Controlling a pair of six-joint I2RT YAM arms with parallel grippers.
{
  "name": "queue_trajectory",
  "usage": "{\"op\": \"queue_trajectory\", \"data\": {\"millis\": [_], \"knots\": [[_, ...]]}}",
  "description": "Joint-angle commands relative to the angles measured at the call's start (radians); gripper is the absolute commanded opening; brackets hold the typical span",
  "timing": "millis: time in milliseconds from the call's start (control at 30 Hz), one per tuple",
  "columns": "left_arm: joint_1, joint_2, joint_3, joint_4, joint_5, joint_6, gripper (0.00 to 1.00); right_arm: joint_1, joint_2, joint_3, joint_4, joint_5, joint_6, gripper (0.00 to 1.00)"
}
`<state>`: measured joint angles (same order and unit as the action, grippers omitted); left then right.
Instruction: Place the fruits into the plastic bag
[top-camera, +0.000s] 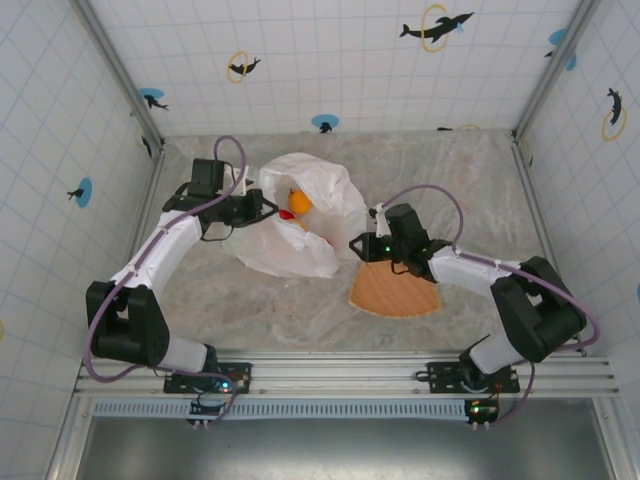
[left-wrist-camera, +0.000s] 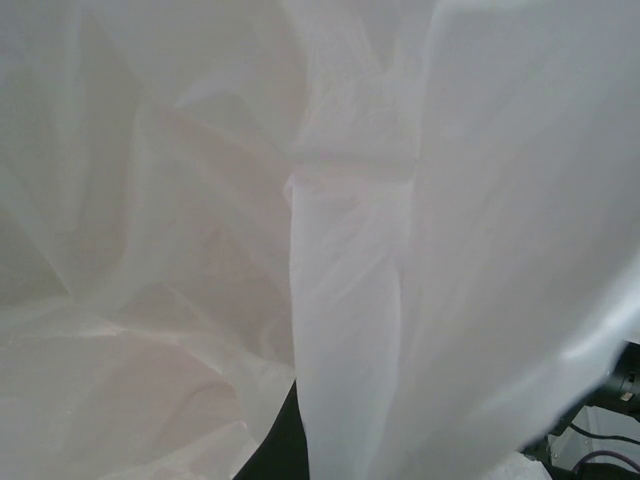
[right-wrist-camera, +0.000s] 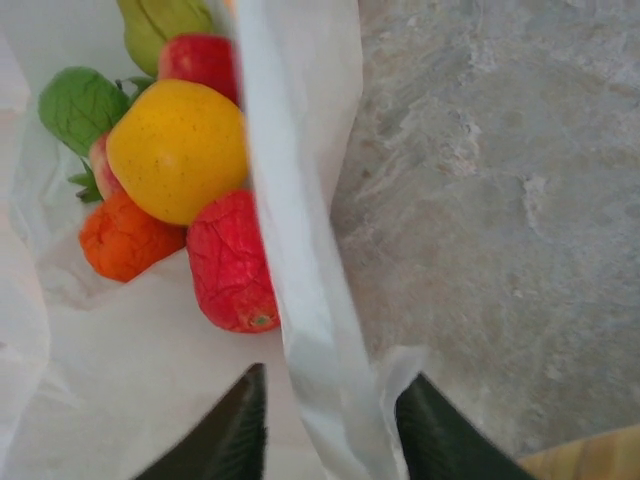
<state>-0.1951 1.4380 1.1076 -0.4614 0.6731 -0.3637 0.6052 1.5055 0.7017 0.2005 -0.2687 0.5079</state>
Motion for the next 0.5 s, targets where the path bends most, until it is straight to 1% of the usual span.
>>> {"op": "queue_trajectory", "data": {"millis": [0,33,133,267,367,467], "knots": [[0.006,-0.007,-0.005,0.012,0.014,0.009,0.0,0.01,0.022,-0.019,0.093,0.007,0.052,0.2],[0.006,-0.008,-0.005,0.014,0.015,0.008,0.0,0.009,0.025,-0.015,0.083,0.021,0.061,0.15],[0.006,-0.01,-0.005,0.014,0.016,0.006,0.0,0.002,0.019,0.008,0.029,0.045,0.066,0.06],[0.006,-0.018,-0.002,0.014,0.015,0.003,0.0,-0.012,-0.026,0.038,-0.005,0.034,0.079,0.02],[0.006,-0.028,0.004,0.041,0.057,-0.026,0.0,-0.021,-0.073,0.068,-0.028,0.016,0.089,0.0],[0.007,-0.043,0.007,0.092,0.103,-0.077,0.0,-0.029,-0.112,0.113,-0.06,-0.002,0.095,0.0]]}}
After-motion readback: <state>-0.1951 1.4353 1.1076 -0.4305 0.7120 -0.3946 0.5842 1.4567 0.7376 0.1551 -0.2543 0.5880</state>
